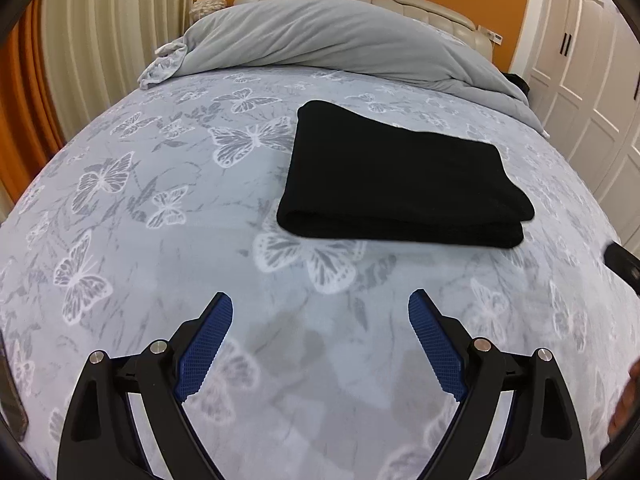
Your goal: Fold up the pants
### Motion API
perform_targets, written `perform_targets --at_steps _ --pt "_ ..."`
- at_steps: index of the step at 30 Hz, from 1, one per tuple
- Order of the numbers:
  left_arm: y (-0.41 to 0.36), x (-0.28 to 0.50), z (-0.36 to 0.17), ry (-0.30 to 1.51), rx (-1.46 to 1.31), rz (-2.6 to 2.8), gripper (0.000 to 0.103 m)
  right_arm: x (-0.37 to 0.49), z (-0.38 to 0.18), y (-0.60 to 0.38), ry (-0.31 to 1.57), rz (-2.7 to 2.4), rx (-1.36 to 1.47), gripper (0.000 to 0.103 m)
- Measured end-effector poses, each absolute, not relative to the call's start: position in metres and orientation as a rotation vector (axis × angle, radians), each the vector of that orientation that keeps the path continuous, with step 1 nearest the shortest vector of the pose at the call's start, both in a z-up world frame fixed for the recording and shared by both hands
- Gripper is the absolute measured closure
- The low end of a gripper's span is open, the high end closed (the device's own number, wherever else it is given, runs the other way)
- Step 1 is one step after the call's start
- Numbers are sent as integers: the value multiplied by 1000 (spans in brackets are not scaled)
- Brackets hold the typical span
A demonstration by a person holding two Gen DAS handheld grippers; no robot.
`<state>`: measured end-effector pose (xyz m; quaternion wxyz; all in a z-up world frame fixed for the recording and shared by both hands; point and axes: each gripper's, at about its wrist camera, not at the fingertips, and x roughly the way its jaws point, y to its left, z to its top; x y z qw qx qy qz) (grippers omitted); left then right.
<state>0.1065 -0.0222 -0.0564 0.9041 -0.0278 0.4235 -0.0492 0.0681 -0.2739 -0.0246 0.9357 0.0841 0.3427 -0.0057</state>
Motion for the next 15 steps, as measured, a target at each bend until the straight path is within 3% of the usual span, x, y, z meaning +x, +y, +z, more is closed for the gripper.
perform_targets --at_steps 8,15 --pt "-30 61 -43 764 93 -49 15 17 -37 -250 735 -81 75 5" --pt "-31 27 -53 803 101 -43 15 -8 -53 -232 734 -43 1 5"
